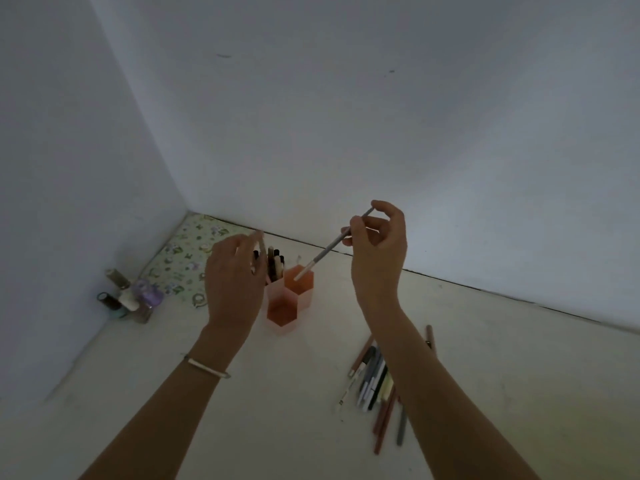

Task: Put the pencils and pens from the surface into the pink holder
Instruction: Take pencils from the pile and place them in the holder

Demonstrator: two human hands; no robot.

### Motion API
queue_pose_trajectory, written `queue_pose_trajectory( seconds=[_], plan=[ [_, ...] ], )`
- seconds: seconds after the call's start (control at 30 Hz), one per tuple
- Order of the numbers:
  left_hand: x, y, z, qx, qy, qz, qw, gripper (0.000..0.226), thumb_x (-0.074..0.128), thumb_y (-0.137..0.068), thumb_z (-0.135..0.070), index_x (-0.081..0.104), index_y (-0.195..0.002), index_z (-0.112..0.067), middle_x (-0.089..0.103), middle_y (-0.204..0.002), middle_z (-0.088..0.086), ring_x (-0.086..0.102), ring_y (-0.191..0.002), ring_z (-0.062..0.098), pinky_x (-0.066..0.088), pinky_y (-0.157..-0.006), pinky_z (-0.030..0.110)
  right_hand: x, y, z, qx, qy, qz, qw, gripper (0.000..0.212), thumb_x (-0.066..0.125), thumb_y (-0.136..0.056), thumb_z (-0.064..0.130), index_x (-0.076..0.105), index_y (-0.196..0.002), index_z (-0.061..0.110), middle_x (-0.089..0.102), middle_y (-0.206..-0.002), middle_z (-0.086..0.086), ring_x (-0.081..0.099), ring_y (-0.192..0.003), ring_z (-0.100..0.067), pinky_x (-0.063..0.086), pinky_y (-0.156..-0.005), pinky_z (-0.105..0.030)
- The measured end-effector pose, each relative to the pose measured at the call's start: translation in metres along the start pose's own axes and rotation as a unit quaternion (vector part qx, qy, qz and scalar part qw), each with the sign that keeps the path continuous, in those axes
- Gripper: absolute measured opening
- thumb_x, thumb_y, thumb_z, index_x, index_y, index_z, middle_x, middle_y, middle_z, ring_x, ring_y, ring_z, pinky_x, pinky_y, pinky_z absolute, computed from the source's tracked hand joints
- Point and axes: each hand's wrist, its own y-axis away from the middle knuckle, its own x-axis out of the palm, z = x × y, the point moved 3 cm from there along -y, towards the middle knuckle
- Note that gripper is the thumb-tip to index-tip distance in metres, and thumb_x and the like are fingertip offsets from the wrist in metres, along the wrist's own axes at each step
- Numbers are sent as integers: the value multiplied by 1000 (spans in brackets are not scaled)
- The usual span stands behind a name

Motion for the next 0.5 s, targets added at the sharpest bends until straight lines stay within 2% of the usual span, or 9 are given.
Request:
queue_pose_trajectory(
  seconds=[0.03,0.07,0.13,0.23,0.3,0.4,0.47,0.5],
  plan=[
    [-1,2,1,11,-32,-14,999,24,64,-88,-15,71,-110,-10,67,-107,11,61,-102,33,47,-85,42,3,4,-1,-9,-1,-2,1000,28,59,-92,6,52,-114,22,69,-89,-3,71,-76,-14,58,-70,-23],
    [-1,4,3,7,-46,-23,999,20,63,-89,-17,73,-106,-9,66,-113,12,59,-109,35,45,-89,43,6,8,-3,-23,1,0,1000,29,59,-92,6,51,-111,26,68,-88,0,71,-77,-13,58,-71,-24],
    [-6,6,10,-24,-26,-30,999,28,57,-93,-18,68,-118,-9,60,-124,13,53,-118,33,41,-98,43,14,17,-7,-64,19,14,998,28,59,-93,8,49,-109,30,68,-87,5,71,-81,-13,58,-76,-26],
    [-17,3,20,-50,31,-44,997,35,48,-94,-16,59,-126,-9,57,-125,12,50,-120,29,39,-102,42,30,29,-19,-117,75,55,989,29,58,-95,13,47,-112,33,67,-91,7,68,-87,-11,56,-81,-25],
    [-22,1,26,-65,77,-39,994,36,46,-93,-13,56,-127,-10,56,-122,9,51,-115,27,43,-100,44,37,34,-28,-146,119,81,979,28,56,-96,14,47,-115,33,64,-93,11,66,-89,-8,54,-81,-22],
    [-27,2,30,-78,119,-37,989,36,45,-93,-10,53,-128,-12,51,-121,4,55,-104,20,50,-89,42,45,39,-46,-156,187,122,962,23,54,-98,19,47,-114,34,59,-91,21,62,-87,-2,52,-77,-16],
    [-29,3,31,-89,136,-36,986,37,45,-93,-10,53,-128,-15,50,-120,1,56,-100,16,52,-84,41,49,44,-57,-165,241,155,944,21,54,-97,18,53,-115,30,63,-97,17,62,-89,-3,53,-79,-21],
    [-30,5,31,-93,140,-36,985,37,45,-93,-11,53,-128,-16,50,-119,-1,56,-99,14,52,-83,41,51,47,-60,-192,282,169,925,24,55,-96,15,58,-119,24,66,-105,9,62,-95,-8,53,-84,-26]
  ],
)
